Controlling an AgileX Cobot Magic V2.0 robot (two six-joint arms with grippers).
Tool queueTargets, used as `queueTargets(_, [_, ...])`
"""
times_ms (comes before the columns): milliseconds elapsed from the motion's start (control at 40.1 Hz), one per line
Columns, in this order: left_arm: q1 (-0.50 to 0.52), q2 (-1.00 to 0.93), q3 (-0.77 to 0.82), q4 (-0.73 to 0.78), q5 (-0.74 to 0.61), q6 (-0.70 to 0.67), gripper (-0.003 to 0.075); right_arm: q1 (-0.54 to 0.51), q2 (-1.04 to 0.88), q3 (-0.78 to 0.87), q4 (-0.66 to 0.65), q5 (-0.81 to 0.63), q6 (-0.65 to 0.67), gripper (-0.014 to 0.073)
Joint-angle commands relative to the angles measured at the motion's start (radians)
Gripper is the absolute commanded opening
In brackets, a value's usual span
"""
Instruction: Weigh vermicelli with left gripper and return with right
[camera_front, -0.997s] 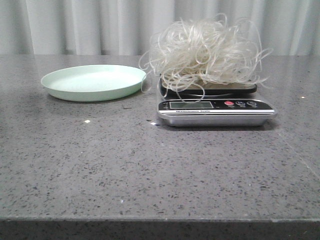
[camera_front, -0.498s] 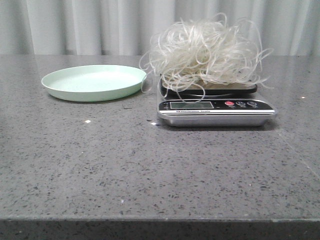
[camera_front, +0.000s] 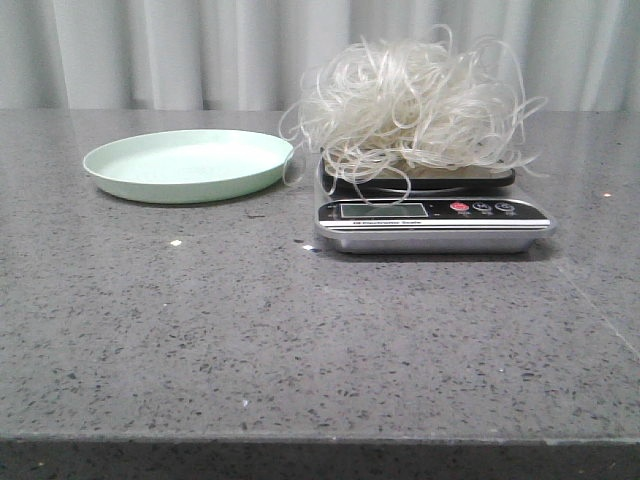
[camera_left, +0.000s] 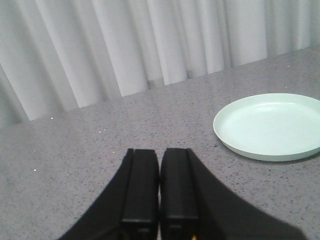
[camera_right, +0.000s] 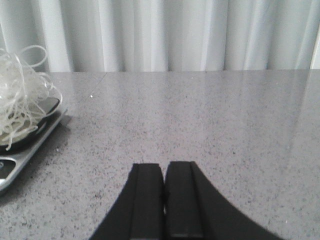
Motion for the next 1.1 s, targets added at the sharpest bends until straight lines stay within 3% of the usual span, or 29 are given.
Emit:
queueTargets(0, [0.003,0.001,-0.011,-0.062,-0.09,-0.011,0.0136,-0.005,-0.006,-0.09,0.0,-0.07,-0.003,0.0151])
queueTargets(199, [0.003,0.001,-0.01,-0.067,-0.092,-0.011,0.0136,-0.005,0.079,-0.305,0.001,0.009,-0.003,0.0151])
queueTargets(498, [0.003,0.001,-0.01,-0.067,-0.092,-0.011,0.0136,0.004,0.501,-0.771,0.169,0.188,-0.003,0.0151])
queueTargets(847, [0.003,0.001,-0.01,-0.067,-0.117,-0.011,0.0136,0.238,0.974,-1.218,0.188,0.531,-0.178,0.0159])
queueTargets(947, [0.003,0.001,-0.01,-0.067,-0.117,-0.011,0.0136,0.274,1.068,-1.297,0.218,0.587,-0.179,0.0258])
queueTargets(1046, [0.003,0.001,-0.01,-0.067,-0.117,-0.011,0.0136,0.284,1.153,-1.361,0.262,0.632,-0.179,0.0468])
queueTargets(1071, [0.003,0.001,-0.01,-0.067,-0.117,-0.011,0.0136,0.284,1.216,-1.401,0.306,0.659,-0.179,0.0589])
